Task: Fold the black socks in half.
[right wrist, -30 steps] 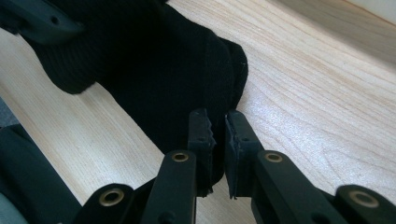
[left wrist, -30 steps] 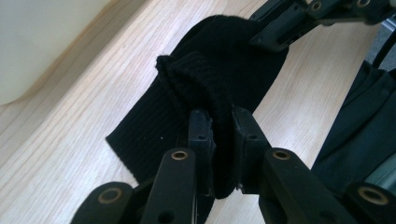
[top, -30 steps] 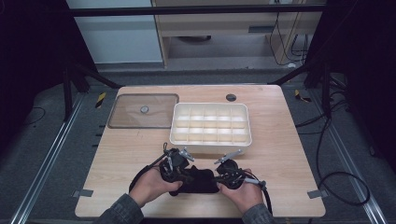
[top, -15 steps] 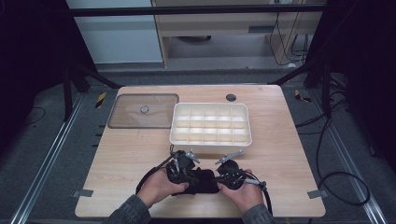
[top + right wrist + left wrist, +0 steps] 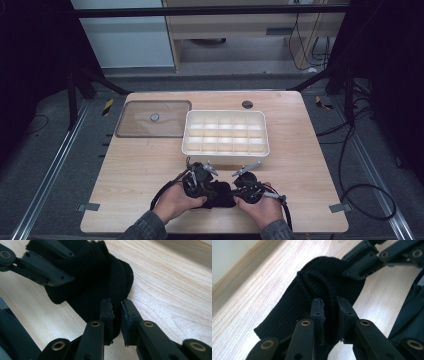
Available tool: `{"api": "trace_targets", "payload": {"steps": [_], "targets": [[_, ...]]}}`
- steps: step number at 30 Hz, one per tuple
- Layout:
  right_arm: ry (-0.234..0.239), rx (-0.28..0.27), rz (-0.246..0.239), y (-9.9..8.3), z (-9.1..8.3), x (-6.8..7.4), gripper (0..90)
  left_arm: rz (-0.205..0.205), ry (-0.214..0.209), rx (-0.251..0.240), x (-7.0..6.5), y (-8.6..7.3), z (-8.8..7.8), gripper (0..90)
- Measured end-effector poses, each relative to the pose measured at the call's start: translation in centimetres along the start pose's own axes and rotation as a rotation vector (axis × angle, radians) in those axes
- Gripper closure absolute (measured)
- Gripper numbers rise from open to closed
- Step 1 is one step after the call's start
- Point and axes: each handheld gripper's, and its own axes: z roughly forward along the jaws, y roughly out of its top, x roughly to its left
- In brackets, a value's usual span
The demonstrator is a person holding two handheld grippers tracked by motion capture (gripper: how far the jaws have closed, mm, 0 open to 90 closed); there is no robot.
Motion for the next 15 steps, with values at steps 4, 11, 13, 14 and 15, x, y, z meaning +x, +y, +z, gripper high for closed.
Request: {"api": "trace_targets", "payload": {"steps": [4,11,13,14,15], "targets": [[-0.005,-0.004,-0.001,0.0,-0.1,0.1,71.8,-0.008,-0.007,-0.024,-0.3,0.0,-0.1,68.0],[-0.016,-0.004,-0.004,-0.1,-0.8,0.1,58.8,0.013,-0.008,-0.047,-1.5,0.1,-1.0,62.0],[-0.023,-0.005,0.0,-0.2,-1.1,0.0,57.9,0.032,0.003,-0.041,-1.8,0.2,-1.3,62.0],[-0.026,-0.007,-0.006,-0.3,-1.3,-0.1,57.6,0.039,0.009,-0.039,-2.0,0.2,-1.4,62.0],[-0.026,-0.007,-0.008,-0.3,-1.5,-0.1,57.4,0.049,0.018,-0.037,-2.1,0.3,-1.6,61.9]]}}
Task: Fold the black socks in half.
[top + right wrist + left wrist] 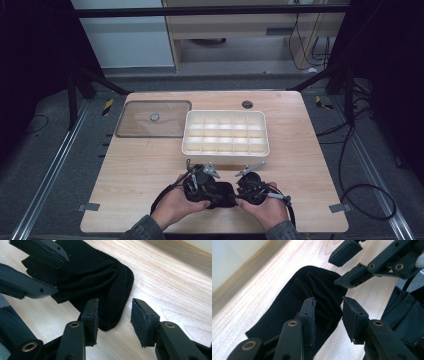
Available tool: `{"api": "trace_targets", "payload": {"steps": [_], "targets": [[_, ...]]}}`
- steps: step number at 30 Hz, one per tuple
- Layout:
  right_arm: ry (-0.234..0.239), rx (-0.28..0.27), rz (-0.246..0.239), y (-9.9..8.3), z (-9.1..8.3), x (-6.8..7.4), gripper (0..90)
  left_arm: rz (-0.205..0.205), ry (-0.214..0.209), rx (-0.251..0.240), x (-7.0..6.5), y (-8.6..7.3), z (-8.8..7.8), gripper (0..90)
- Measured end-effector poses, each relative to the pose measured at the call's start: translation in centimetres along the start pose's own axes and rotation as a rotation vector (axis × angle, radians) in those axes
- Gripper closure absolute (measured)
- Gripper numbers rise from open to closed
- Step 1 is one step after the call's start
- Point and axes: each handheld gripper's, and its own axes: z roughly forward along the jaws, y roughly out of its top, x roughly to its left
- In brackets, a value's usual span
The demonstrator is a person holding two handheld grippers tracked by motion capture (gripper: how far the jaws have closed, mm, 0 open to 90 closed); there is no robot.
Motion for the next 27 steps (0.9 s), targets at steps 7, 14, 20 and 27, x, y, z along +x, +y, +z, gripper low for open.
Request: {"api": "trace_targets", "payload": {"steps": [7,14,20,27], "targets": [[-0.027,-0.026,0.0,0.5,-1.7,-0.2,56.0,0.004,0.064,0.017,0.6,-0.1,-1.1,53.0],[-0.058,-0.043,-0.034,1.6,-3.1,0.2,52.7,-0.006,0.13,0.032,1.5,-0.4,-2.7,39.7],[-0.083,-0.055,-0.051,2.2,-3.7,0.5,46.0,-0.03,0.162,0.021,2.3,-1.0,-4.1,29.6],[-0.094,-0.056,-0.057,2.7,-3.5,0.8,38.7,-0.063,0.165,0.028,3.3,-2.3,-4.5,16.7]]}}
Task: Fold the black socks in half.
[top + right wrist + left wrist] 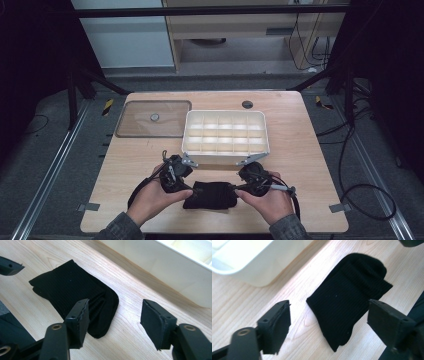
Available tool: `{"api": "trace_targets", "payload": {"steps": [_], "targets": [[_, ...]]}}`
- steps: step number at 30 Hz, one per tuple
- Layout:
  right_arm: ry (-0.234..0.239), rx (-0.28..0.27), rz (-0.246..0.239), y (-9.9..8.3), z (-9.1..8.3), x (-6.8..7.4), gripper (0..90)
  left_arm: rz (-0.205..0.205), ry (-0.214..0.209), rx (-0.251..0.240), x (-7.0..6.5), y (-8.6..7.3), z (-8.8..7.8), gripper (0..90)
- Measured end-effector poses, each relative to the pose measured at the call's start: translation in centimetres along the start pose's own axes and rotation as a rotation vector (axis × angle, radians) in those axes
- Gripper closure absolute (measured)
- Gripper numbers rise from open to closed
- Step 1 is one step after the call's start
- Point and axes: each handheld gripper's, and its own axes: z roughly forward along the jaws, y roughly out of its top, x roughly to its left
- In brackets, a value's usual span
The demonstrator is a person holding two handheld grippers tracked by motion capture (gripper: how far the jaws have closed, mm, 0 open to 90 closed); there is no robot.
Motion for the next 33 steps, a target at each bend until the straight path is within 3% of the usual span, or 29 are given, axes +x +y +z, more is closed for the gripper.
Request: {"api": "trace_targets", "payload": {"steps": [13,17,21,27,33], "targets": [[0.028,0.04,-0.011,0.3,2.3,0.7,46.9,-0.043,-0.002,0.019,1.1,-2.4,1.0,22.0],[0.041,0.047,-0.01,0.3,2.7,0.6,52.7,-0.051,-0.012,0.023,1.2,-2.9,1.1,25.6],[0.045,0.025,-0.015,0.2,2.9,0.8,64.5,-0.043,-0.022,0.022,1.1,-3.1,1.3,31.8],[0.048,0.026,-0.011,0.1,3.1,0.8,66.8,-0.037,-0.031,0.029,1.1,-3.6,1.5,36.1],[0.052,0.026,-0.009,0.2,3.5,0.7,65.2,-0.062,-0.037,0.031,1.7,-4.2,1.7,37.6]]}}
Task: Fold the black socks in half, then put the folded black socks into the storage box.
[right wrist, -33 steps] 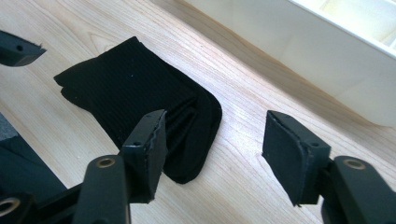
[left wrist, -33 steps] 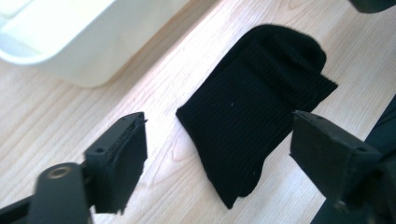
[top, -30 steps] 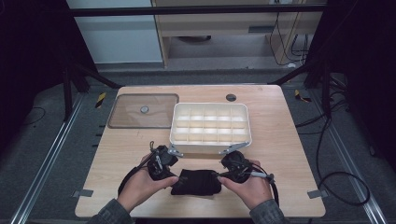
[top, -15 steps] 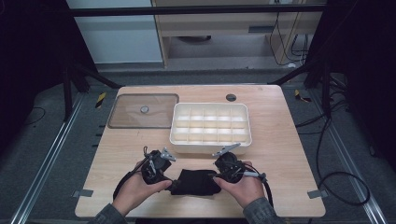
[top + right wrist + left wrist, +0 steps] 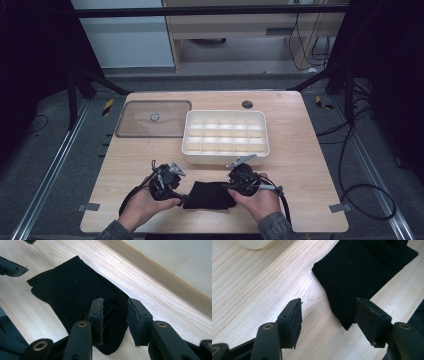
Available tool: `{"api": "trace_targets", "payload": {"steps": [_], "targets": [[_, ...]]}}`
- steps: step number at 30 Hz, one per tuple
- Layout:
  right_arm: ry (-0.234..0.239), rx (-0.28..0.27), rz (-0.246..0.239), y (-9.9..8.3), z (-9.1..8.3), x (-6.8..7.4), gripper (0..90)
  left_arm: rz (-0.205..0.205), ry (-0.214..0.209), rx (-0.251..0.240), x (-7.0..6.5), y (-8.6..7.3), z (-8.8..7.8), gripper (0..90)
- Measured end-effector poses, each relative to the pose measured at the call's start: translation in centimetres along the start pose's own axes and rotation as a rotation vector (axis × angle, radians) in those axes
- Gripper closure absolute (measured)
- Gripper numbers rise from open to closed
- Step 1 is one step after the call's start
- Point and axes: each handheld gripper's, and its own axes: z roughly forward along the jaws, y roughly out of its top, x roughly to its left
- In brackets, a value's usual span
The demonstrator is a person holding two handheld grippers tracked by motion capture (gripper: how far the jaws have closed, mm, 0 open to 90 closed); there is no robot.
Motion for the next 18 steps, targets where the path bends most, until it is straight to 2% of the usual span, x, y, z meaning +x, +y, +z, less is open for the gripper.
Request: {"api": "trace_targets", "payload": {"steps": [5,10,18], "targets": [[0.003,-0.001,0.001,0.0,0.3,0.2,64.2,-0.01,-0.018,-0.004,0.1,-0.1,0.1,39.7],[0.004,0.006,0.013,0.0,0.6,0.1,60.7,-0.003,-0.028,-0.002,-0.3,-0.3,0.1,41.9],[-0.006,0.013,0.022,0.4,1.2,0.0,51.9,-0.004,-0.037,0.015,-0.6,-0.2,1.4,41.3]]}}
